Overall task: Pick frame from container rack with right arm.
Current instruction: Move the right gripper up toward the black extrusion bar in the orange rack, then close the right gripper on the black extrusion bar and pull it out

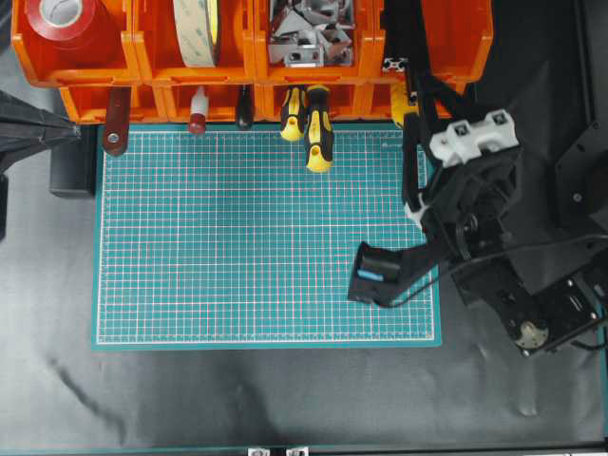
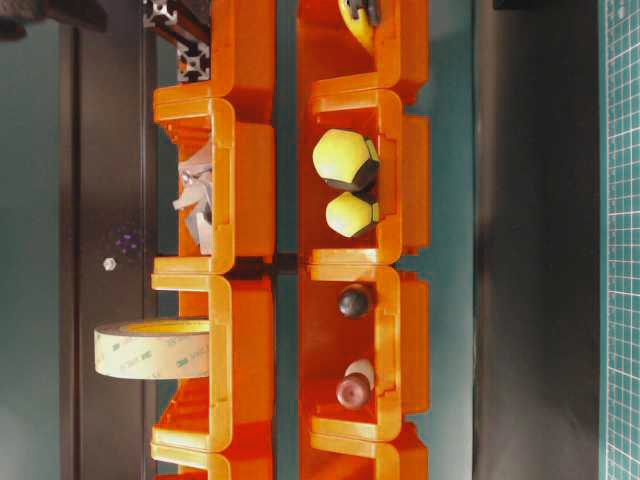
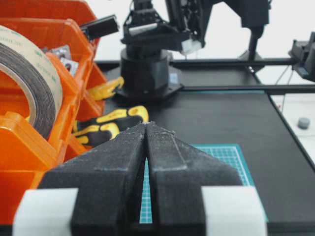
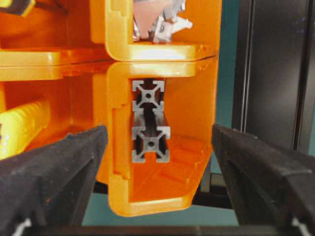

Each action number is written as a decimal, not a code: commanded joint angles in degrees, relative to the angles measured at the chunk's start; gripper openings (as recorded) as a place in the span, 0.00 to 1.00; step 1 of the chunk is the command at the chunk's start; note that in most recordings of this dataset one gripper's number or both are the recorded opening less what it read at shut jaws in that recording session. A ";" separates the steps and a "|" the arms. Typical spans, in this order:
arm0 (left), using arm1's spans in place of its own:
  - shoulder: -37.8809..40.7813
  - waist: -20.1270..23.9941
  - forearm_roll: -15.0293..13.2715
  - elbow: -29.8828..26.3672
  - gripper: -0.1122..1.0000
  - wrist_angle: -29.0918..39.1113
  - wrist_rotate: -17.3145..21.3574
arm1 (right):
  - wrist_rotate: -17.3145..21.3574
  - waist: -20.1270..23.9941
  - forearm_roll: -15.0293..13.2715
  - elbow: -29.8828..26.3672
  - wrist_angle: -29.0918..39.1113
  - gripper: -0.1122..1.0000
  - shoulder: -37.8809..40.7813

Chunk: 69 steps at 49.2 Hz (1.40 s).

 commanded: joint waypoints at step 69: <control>-1.85 0.09 0.18 -2.02 0.10 2.37 -0.09 | -1.58 6.15 -3.69 -6.42 12.66 0.33 2.20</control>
